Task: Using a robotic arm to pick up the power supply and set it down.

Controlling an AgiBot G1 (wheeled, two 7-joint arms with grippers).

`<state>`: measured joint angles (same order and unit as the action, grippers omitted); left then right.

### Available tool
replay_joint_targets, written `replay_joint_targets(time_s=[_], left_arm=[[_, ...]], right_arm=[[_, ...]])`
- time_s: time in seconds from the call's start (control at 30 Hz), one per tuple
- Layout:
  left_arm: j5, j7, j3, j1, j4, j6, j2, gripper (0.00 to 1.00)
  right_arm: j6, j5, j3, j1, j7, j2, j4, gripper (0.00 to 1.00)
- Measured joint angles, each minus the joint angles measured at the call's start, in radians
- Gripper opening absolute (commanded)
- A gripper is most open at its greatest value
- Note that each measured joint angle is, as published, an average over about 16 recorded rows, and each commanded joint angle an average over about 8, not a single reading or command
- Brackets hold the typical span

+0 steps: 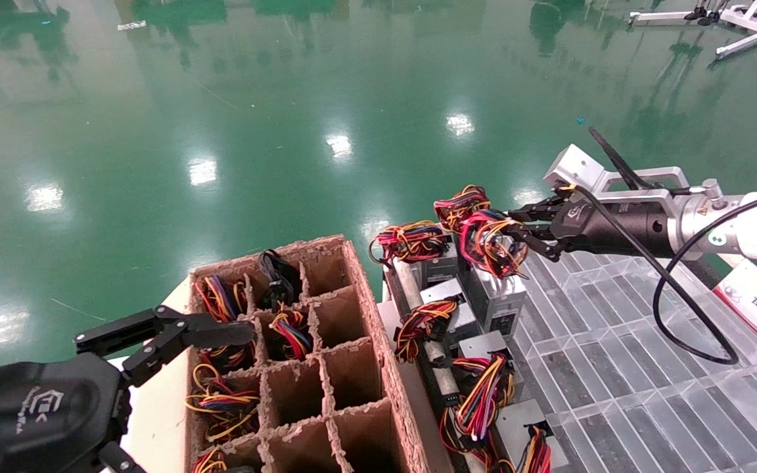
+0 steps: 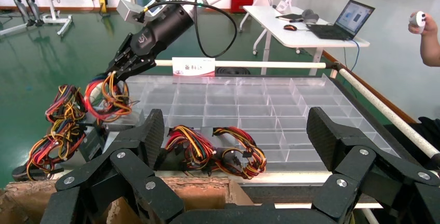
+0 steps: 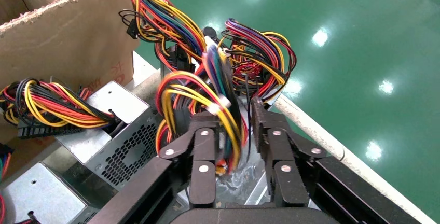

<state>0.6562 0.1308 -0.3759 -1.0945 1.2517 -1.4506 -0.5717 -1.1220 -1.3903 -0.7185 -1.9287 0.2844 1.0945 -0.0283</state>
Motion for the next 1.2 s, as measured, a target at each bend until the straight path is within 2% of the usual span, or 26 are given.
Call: replay_joint_targets(time_s=[0.7,0.9,1.2], left_arm=[[0.000,0.000,0.000,0.000,0.000,0.000,0.000,1.00],[0.000,0.000,0.000,0.000,0.000,0.000,0.000,1.00],[0.000,0.000,0.000,0.000,0.000,0.000,0.000,1.00]], right_arm=[[-0.131,0.036,0.027,-0.012,-0.066,-0.071,-0.007,1.00],[-0.148,0.073,0.052,0.037,-0.090,-0.096,0.067,1.00],[-0.183,0.163,0.111,0.161,-0.148,-0.155,0.256,1.00]])
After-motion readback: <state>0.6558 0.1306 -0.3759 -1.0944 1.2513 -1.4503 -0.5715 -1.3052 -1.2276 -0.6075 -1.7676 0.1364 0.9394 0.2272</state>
